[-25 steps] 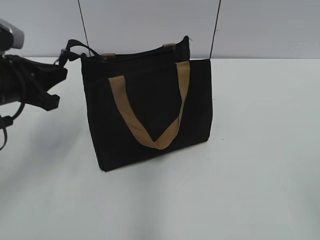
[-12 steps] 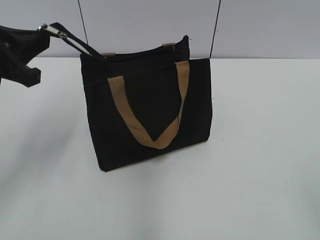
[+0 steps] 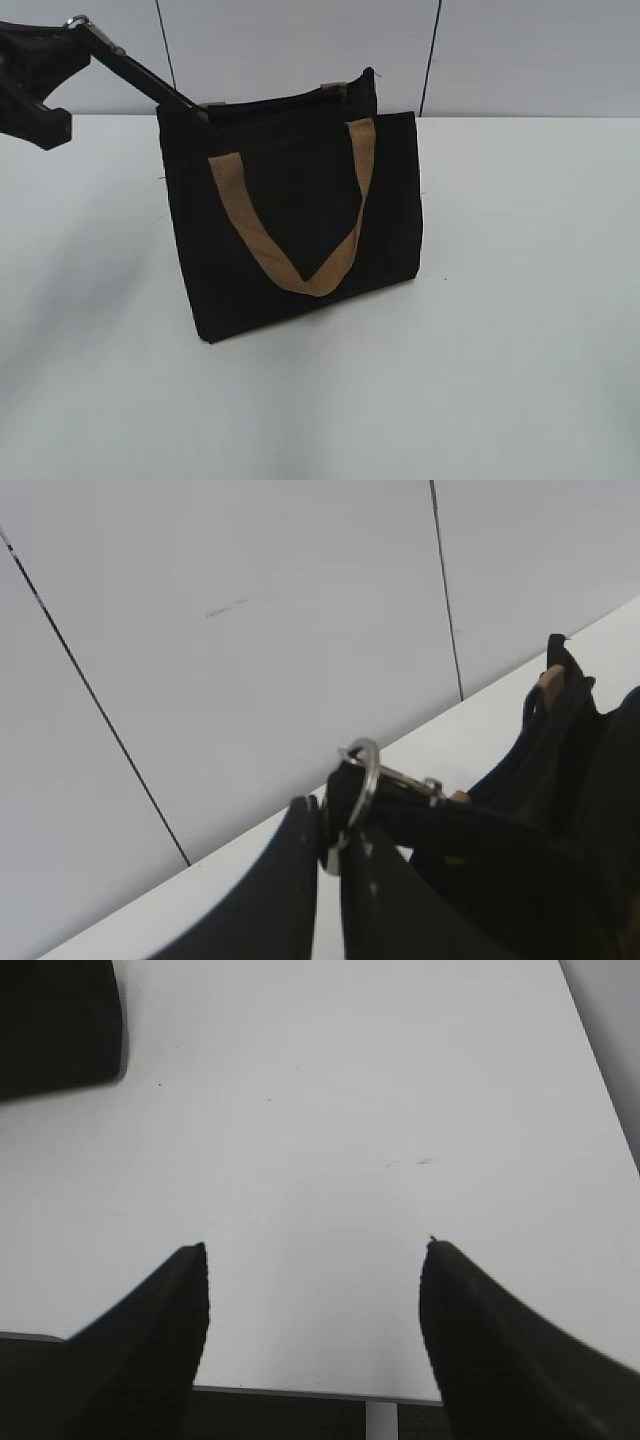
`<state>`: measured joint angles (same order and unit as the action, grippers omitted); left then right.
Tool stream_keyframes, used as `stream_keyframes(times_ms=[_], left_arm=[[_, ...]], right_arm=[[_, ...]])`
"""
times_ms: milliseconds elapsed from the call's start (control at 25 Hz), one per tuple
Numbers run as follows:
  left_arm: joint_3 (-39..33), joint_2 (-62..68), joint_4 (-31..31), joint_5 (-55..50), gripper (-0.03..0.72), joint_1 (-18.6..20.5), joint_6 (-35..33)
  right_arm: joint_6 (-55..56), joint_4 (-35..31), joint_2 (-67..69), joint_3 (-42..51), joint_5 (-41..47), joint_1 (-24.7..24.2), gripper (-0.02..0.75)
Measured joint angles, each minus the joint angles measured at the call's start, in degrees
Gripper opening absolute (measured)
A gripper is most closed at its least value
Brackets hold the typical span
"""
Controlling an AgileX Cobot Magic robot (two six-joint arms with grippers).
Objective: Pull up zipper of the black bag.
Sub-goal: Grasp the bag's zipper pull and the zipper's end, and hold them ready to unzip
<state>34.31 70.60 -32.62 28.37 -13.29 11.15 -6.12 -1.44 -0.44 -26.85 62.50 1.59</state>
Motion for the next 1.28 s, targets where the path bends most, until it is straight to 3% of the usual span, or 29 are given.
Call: stream_keyframes(times_ms=[280,840,1120,1280], left_arm=[[2.0,-0.1,-3.4,-2.9,0.020,-0.3,0.0],[7.8,-0.2,-16.9,-17.6,0.020,-6.1,0.0],[7.8,-0.7,-17.5,-21.1,0.020,-6.1,0.1],[7.8,-0.7,-13.8,-19.9,0.020,-6.1,0.1]], right_arm=[[0.0,0.2,0.0,0.0,0.0,0.0,0.503],[-0.2,0.2,0.0,0.0,0.0,0.0,0.503],[-0.2,0.2,0.0,0.0,0.0,0.0,0.503],[-0.2,0.2,0.0,0.0,0.0,0.0,0.503]])
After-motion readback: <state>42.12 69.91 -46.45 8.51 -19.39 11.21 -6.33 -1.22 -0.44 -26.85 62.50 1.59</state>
